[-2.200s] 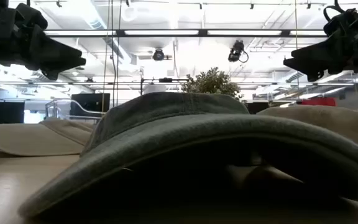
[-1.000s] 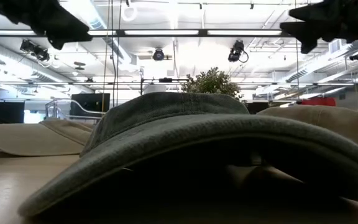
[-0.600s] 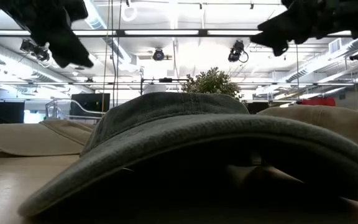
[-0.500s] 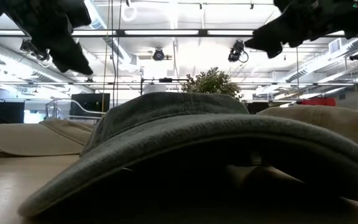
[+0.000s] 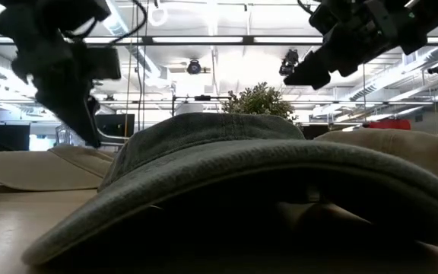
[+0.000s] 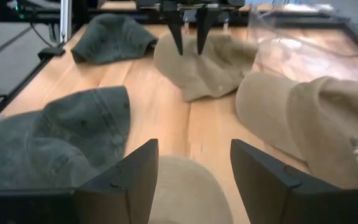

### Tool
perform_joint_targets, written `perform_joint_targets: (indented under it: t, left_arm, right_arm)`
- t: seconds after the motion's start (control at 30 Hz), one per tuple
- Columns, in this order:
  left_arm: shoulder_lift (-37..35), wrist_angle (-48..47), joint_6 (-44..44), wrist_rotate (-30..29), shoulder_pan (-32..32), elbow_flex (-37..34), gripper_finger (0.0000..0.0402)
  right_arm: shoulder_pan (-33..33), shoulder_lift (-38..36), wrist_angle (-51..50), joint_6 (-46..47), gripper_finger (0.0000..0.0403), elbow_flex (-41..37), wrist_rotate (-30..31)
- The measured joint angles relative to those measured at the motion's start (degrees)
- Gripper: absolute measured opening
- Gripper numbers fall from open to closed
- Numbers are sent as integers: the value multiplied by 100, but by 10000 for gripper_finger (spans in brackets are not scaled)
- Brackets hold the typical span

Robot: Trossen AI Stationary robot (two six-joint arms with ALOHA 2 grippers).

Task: Pick & Place hat
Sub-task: Put the top brown cap into the transparent bin

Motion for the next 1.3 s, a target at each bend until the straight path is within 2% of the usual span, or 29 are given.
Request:
perform_joint_targets:
  t: [0.13, 0.33, 0.4, 0.53, 0.57, 0.7, 0.9, 1.1, 1.3]
  left_arm:
    - [388, -139, -35, -257, 1, 0, 165]
    - [833, -118, -410, -158, 4, 12, 156]
    - [962, -91, -375, -50, -5, 15, 131]
    - [1088, 37, -320, 185, -5, 24, 30]
    - [1086, 95, -295, 199, -5, 19, 17]
    - [1008, 632, -112, 310, -15, 6, 10]
    - [898, 652, 381, 167, -104, 549, 6]
    - [898, -247, 456, -330, -194, 1452, 6]
    - [898, -1878, 235, -1922, -240, 2538, 6]
  right_arm:
    - [20, 164, 12, -2, 206, -1, 2]
    - [20, 233, 17, -2, 206, -2, 7]
    - [20, 233, 23, -4, 206, 0, 7]
    - [18, 233, 37, -4, 206, -2, 7]
    - [18, 233, 37, -4, 206, -2, 7]
    - [18, 233, 37, -5, 206, -2, 7]
    - [18, 231, 34, -6, 206, -2, 7]
    - [18, 230, 55, -6, 206, -2, 7]
    - [18, 230, 59, -6, 206, -4, 7]
